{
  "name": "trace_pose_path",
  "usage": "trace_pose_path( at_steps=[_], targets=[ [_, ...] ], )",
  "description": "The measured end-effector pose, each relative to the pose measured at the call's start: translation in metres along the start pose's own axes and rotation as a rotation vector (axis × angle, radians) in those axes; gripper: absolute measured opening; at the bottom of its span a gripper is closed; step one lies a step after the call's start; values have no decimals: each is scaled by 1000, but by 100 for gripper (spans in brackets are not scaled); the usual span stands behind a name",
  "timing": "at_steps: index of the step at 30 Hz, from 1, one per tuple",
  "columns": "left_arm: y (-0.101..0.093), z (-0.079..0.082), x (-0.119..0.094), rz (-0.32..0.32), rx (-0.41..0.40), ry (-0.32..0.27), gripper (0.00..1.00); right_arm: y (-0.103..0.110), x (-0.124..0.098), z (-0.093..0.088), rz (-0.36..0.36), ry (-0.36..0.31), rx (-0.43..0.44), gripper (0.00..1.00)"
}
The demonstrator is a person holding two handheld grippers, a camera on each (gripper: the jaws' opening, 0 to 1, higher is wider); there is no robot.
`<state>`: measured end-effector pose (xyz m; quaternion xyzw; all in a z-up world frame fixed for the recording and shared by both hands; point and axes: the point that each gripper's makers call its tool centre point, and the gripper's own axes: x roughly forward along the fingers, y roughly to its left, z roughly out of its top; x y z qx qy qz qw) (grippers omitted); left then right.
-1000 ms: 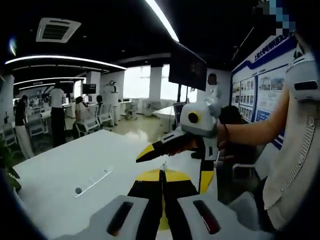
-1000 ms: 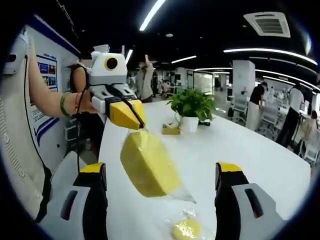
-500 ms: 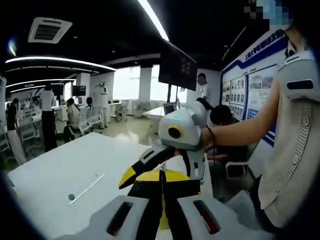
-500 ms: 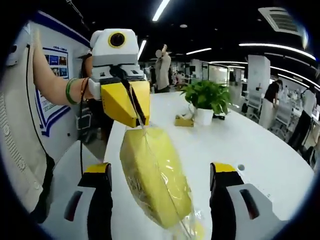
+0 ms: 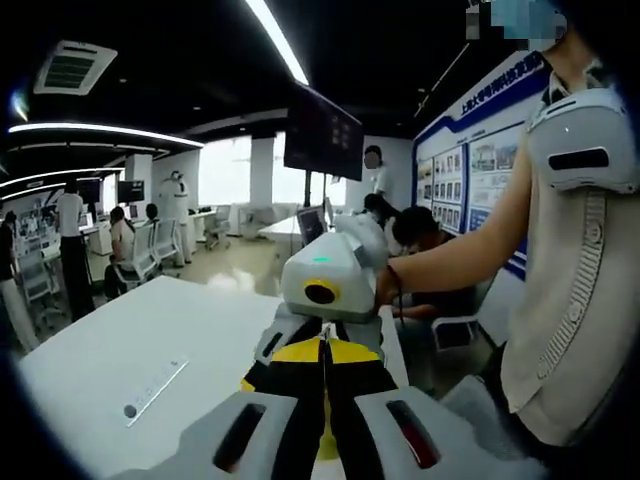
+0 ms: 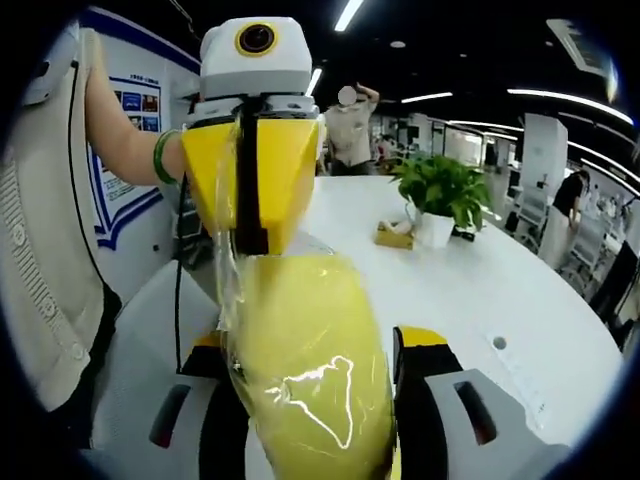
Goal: Compare the silicone blocks by pressing each to a similar depth, holding the contact briefly, and releasing to observe deformation and rebound differences across the visible hardness samples.
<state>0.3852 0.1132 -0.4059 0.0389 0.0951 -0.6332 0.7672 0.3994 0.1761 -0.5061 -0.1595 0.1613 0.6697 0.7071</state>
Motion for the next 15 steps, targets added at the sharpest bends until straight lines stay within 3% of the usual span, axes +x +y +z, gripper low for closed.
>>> trace_pose_path(
  at_steps=[15],
  targets=[
    [-6, -1, -5, 12, 15, 9, 0, 6, -2, 2, -14, 14, -41, 34]
  ],
)
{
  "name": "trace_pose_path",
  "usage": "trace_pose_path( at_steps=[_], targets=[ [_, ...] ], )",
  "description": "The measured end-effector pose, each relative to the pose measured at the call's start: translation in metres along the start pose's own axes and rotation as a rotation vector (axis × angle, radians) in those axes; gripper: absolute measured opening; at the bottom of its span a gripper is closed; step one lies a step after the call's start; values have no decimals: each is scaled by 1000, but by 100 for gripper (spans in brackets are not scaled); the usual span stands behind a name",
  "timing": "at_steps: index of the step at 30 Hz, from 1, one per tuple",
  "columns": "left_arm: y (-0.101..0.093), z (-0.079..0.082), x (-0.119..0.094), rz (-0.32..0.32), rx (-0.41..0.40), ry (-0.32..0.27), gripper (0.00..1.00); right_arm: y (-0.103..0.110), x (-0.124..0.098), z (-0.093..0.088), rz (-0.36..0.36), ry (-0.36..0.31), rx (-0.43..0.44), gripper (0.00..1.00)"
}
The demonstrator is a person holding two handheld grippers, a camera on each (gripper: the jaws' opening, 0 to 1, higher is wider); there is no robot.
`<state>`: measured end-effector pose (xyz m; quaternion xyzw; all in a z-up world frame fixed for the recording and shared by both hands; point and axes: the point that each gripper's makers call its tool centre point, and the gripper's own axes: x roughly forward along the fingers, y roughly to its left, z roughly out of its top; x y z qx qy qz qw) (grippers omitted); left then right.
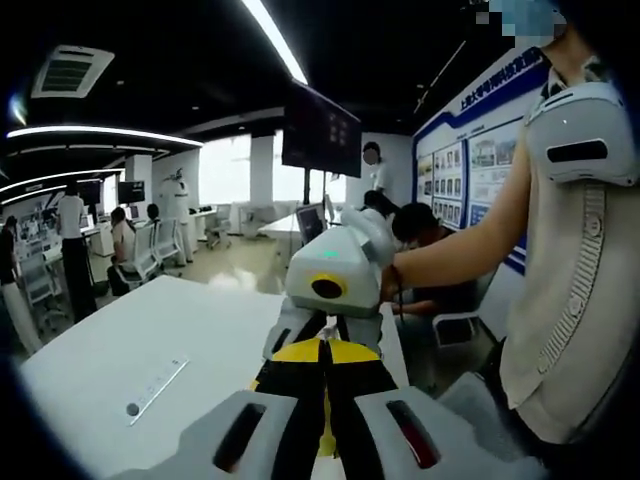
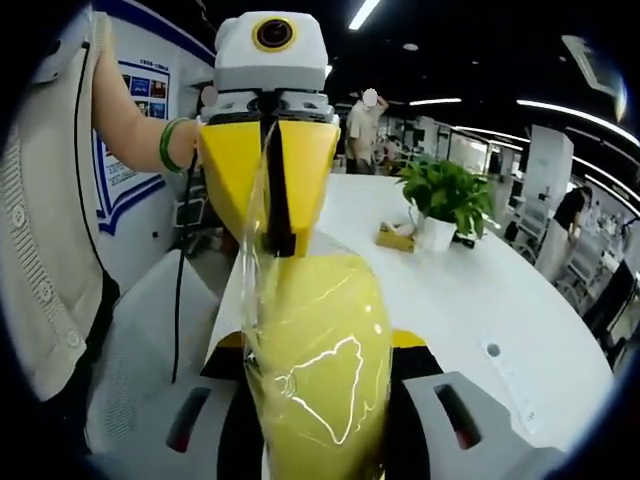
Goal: Compare the silicone blocks by pressing each to a similar depth, holding the contact briefly, and releasing to observe deformation and rebound differences across the visible hardness samples.
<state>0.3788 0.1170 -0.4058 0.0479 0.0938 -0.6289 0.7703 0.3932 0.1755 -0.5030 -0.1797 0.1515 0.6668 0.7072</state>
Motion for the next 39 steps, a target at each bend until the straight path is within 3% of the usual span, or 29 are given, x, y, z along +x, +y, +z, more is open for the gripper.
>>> trace_pose_path(
  at_steps=[14, 22, 25, 36, 37, 39],
  targets=[
    [1, 5, 0, -3, -1, -24, 0, 5, -5, 4, -8, 10, 27, 21],
    [8, -1, -5, -12, -12, -22, 0, 19, -4, -2, 64, 34, 67, 13],
    [12, -4, -9, -14, -17, -21, 0, 19, -3, -3, 59, 26, 29, 10],
    [1, -4, 3, -4, -17, -11, 0, 20, 0, -4, 65, 26, 36, 6],
    [-1, -4, 4, -6, -21, -9, 0, 25, 0, -5, 97, 29, 72, 6],
    [-2, -5, 5, -4, -20, -7, 0, 20, 1, -5, 72, 30, 38, 6]
  ],
)
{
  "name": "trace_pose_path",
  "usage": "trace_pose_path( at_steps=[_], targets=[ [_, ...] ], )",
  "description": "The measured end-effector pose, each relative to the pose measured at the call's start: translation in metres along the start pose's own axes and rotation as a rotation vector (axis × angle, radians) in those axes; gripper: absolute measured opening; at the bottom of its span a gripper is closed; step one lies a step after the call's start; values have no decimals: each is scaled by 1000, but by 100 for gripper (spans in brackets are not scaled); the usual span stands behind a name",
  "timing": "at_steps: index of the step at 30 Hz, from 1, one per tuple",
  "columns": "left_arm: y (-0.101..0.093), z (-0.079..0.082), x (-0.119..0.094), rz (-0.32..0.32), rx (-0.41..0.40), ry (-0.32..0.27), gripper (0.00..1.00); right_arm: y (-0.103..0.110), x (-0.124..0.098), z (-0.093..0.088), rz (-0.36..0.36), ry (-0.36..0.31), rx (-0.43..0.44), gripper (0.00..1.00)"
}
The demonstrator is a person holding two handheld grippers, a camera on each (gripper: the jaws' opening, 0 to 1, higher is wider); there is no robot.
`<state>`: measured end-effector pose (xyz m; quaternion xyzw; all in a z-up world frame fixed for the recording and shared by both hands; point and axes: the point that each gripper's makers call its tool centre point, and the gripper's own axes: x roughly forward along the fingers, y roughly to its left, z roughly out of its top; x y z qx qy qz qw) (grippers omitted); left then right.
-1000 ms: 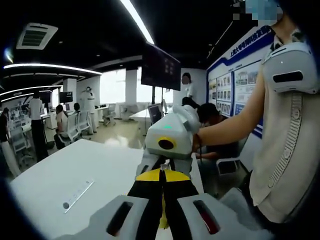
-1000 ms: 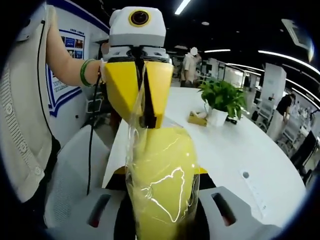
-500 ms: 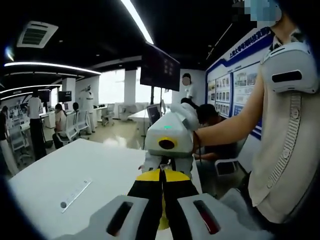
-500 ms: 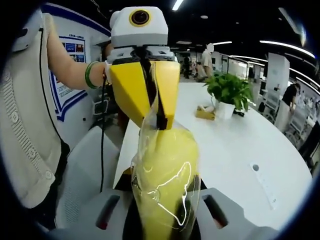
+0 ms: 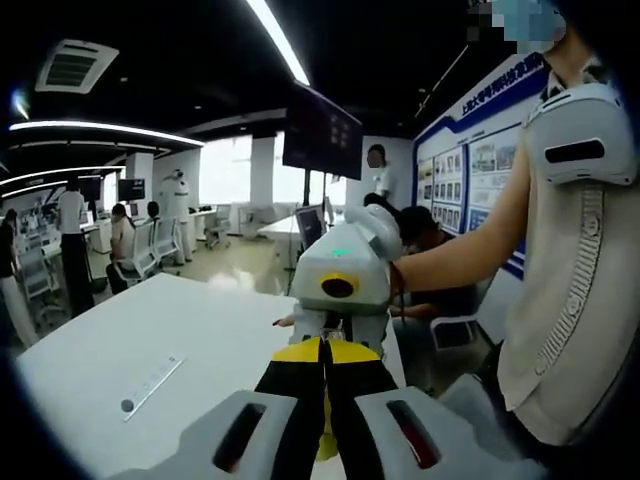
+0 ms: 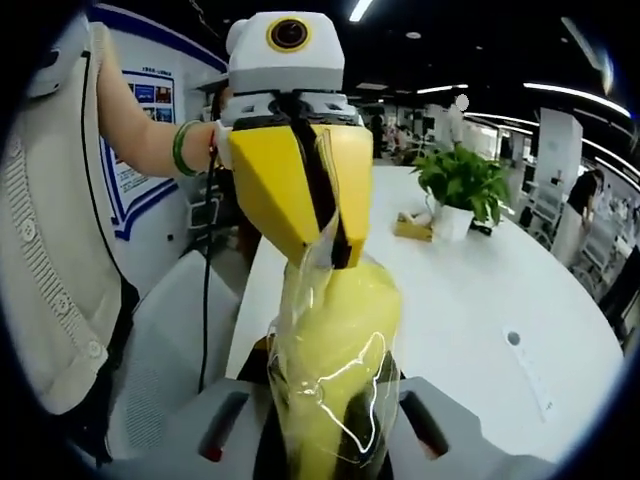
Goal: Compare the silicone blocks by pressing each to a similar depth, holding the contact briefly, and releasing to observe deformation and rebound differences across the visible hardness samples.
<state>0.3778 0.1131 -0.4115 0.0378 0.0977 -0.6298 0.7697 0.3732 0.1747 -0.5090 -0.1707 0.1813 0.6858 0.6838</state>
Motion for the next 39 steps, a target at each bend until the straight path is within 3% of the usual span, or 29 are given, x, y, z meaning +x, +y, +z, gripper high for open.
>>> trace_pose_path(
  at_steps=[3, 4, 18, 32, 36, 39],
  targets=[
    [-1, -1, 0, 1, -1, 2, 0, 3, 1, -1, 23, 4, 20, 6],
    [-1, -1, 0, 2, 0, 2, 0, 0, 1, -1, -2, 2, -5, 6],
    [-4, 1, 0, 6, -2, -22, 0, -2, 0, 3, -7, -22, 2, 7],
    [-1, -1, -1, 15, -13, -11, 0, -3, 1, 1, -23, -31, 25, 9],
    [1, -5, 0, 38, -30, 11, 0, -1, 2, -3, -12, -24, 81, 10],
    [1, -5, 1, 46, -22, 14, 0, -5, 1, -4, -40, -36, 59, 11]
  ],
)
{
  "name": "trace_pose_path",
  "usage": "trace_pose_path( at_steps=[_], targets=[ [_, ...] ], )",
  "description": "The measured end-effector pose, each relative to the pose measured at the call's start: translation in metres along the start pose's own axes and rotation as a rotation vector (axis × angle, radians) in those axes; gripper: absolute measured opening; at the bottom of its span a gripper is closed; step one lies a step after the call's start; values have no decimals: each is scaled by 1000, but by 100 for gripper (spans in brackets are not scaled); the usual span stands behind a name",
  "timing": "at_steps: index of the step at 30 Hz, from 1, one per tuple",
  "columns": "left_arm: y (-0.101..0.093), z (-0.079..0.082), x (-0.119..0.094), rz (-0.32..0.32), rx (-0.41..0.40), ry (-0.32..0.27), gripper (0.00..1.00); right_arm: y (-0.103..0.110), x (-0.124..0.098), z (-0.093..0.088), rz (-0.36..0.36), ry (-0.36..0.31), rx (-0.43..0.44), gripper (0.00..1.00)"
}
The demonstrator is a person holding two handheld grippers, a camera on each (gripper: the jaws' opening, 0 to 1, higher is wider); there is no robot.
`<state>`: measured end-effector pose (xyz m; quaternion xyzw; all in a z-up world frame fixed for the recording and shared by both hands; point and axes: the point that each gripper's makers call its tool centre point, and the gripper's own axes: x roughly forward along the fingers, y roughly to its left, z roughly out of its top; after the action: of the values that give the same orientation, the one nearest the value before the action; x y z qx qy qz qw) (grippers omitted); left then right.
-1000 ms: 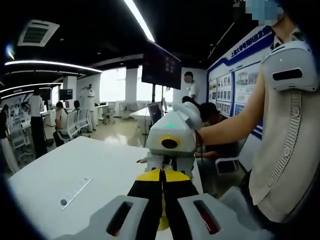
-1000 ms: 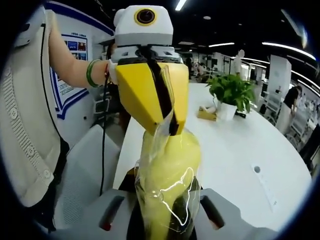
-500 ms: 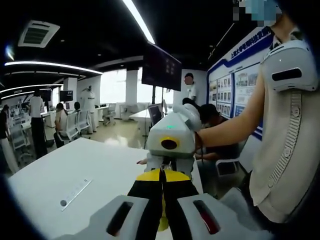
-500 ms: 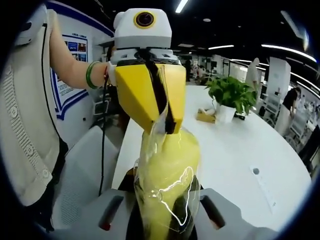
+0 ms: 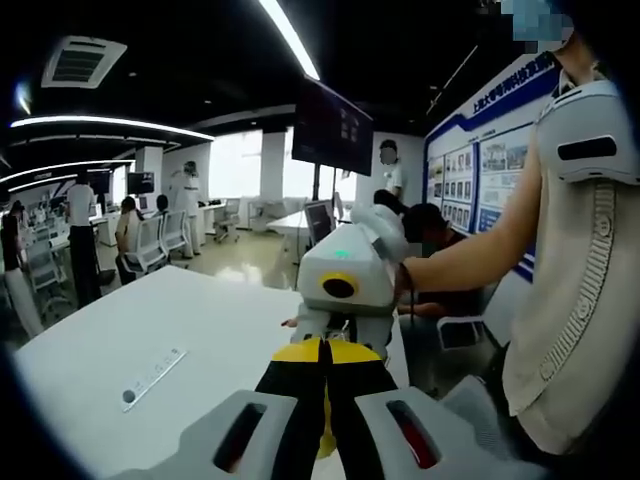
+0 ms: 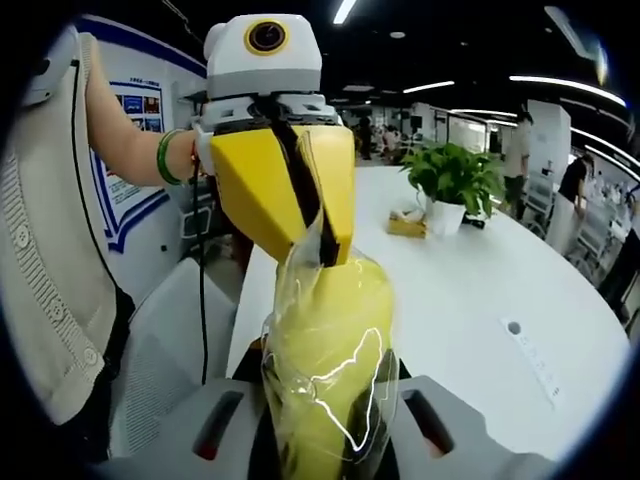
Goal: Compare the silicone blocks by pressing each to a similar depth, holding the contact briefly, and releasing to observe deformation and rebound differences across the visible hardness samples.
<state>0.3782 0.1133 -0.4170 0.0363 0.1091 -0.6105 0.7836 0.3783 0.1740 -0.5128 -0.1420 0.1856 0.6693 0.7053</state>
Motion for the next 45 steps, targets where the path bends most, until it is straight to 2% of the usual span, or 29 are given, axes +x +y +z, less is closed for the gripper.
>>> trace_pose_path(
  at_steps=[7, 14, 26, 45],
  targets=[
    [2, 1, 0, 7, 2, 2, 0, -8, -2, 2, -47, -11, -40, 13],
    [3, 2, 2, 8, -6, -1, 0, -8, -3, 2, -41, -25, -20, 15],
    [3, 4, 2, 10, -18, -12, 0, -13, -4, 5, -61, -33, -42, 19],
    [5, 2, 3, 7, -25, -14, 0, -15, -3, 2, -65, -34, -29, 26]
  ],
)
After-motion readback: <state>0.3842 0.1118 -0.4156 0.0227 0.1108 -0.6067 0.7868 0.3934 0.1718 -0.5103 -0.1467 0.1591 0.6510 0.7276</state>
